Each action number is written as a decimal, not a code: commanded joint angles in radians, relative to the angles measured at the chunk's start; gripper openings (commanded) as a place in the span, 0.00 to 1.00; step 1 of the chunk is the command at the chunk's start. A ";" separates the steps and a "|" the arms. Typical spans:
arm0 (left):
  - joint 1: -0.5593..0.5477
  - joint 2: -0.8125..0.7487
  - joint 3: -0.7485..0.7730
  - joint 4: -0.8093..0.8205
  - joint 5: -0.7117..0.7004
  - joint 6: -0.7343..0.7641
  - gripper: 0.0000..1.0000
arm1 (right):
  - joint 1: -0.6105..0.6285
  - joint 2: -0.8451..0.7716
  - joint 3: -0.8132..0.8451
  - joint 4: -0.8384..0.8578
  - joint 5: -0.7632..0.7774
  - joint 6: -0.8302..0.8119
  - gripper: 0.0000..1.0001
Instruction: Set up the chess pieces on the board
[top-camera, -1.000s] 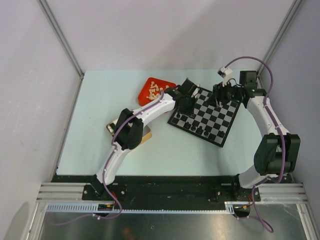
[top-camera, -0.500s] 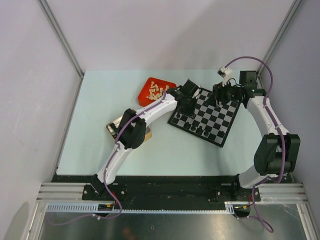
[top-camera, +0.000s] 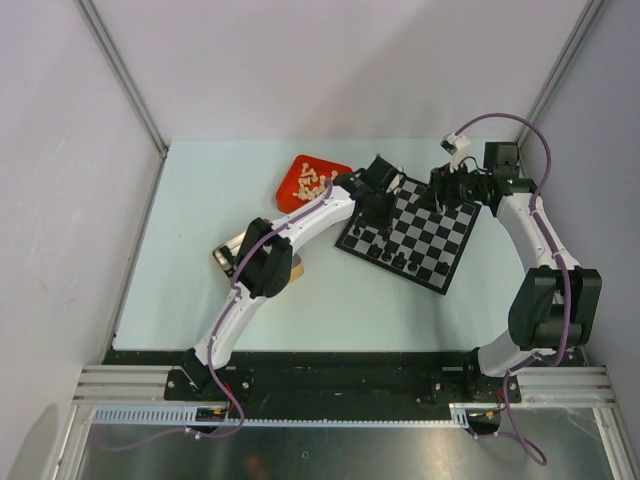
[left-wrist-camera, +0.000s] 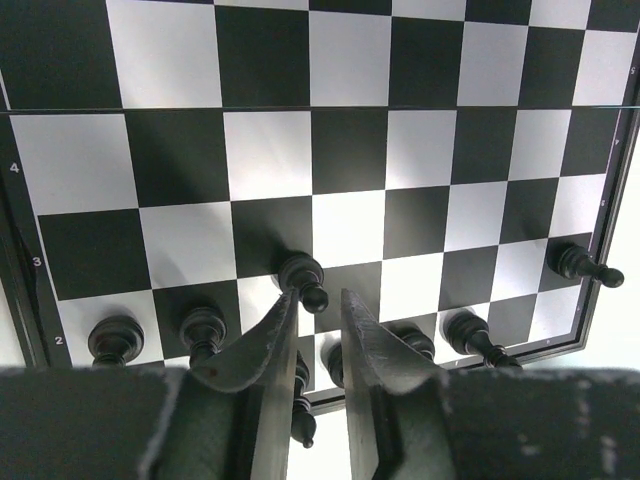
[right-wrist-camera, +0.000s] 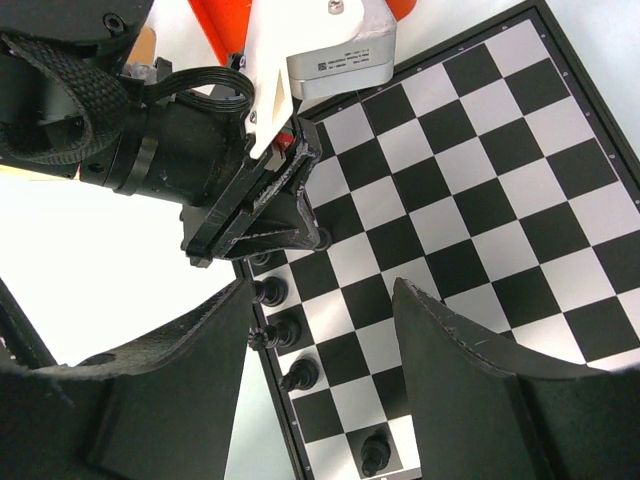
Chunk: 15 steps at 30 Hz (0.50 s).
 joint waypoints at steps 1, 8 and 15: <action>-0.004 -0.038 0.055 -0.004 0.015 -0.022 0.28 | -0.001 -0.026 -0.004 0.020 -0.012 0.001 0.64; 0.022 -0.156 0.083 -0.001 -0.024 -0.042 0.42 | -0.004 -0.030 -0.006 0.015 -0.041 -0.020 0.64; 0.059 -0.329 0.032 0.000 -0.111 -0.021 0.64 | -0.002 -0.030 0.005 -0.002 -0.074 -0.046 0.64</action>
